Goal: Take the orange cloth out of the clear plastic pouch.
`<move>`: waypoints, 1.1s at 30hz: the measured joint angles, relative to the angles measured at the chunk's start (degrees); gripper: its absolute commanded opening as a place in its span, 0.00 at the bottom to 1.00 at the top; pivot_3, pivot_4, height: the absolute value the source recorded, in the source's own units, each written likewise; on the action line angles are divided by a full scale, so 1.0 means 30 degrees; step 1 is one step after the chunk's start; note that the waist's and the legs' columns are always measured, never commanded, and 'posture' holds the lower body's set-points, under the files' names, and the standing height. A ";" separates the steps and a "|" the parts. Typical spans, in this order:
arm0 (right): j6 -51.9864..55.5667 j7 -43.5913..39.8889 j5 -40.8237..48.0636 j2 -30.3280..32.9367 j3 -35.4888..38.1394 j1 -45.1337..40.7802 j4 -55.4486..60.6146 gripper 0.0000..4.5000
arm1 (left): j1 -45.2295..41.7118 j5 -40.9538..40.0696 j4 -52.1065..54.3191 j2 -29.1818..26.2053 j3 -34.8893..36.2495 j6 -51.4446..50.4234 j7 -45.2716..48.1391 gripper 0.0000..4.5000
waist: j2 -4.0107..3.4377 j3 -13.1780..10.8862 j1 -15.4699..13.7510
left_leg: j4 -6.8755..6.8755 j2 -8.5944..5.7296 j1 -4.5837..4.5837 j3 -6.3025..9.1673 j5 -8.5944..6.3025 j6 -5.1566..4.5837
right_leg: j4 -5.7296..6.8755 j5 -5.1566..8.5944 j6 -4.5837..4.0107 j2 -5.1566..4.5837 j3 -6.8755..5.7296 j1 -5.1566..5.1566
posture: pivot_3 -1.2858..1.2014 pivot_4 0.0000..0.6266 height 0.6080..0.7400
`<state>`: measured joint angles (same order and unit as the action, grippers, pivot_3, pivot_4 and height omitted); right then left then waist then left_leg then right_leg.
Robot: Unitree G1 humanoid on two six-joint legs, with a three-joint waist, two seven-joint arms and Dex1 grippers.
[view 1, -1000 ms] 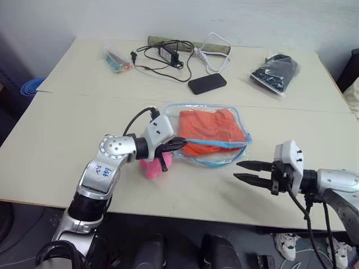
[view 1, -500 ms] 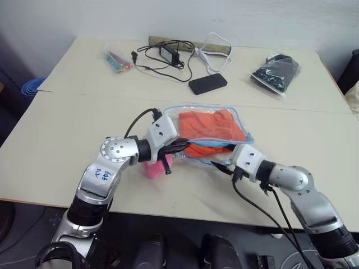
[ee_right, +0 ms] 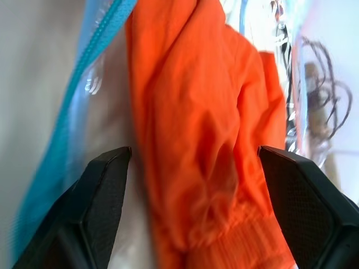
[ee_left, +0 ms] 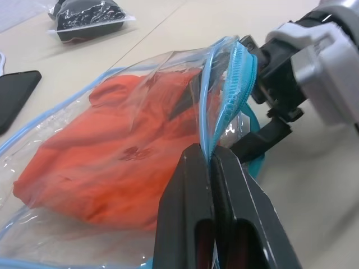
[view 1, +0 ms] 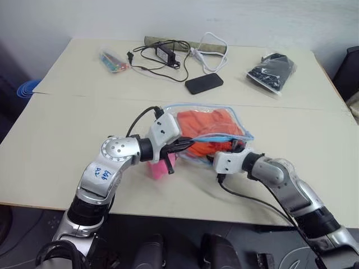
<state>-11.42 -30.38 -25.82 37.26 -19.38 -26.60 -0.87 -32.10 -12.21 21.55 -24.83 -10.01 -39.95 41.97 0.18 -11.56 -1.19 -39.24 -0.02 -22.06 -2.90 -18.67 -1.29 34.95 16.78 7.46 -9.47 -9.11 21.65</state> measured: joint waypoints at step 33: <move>-0.7155 -0.1396 -0.0404 0.3140 -0.0169 -0.1142 0.0395 0.01 | -0.1024 -0.1006 -0.2304 0.1976 0.0277 -0.0906 -0.3140 0.00 | 0.0002 0.0002 -0.0063 | 0.0008 -0.0007 -0.0008 0.0025 0.0005 0.0008 | -0.0030 0.0001 -0.0002 0.0000 -0.0008 -0.0011 | 0.52 0.24 1.00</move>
<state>-32.89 -34.57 -27.03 46.68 -19.89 -30.02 0.32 -35.17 -15.23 14.64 -18.90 -9.17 -42.67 32.55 0.18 -11.55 -1.38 -39.22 -0.04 -22.08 -2.83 -18.65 -1.26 34.86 16.79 7.46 -9.47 -9.13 21.62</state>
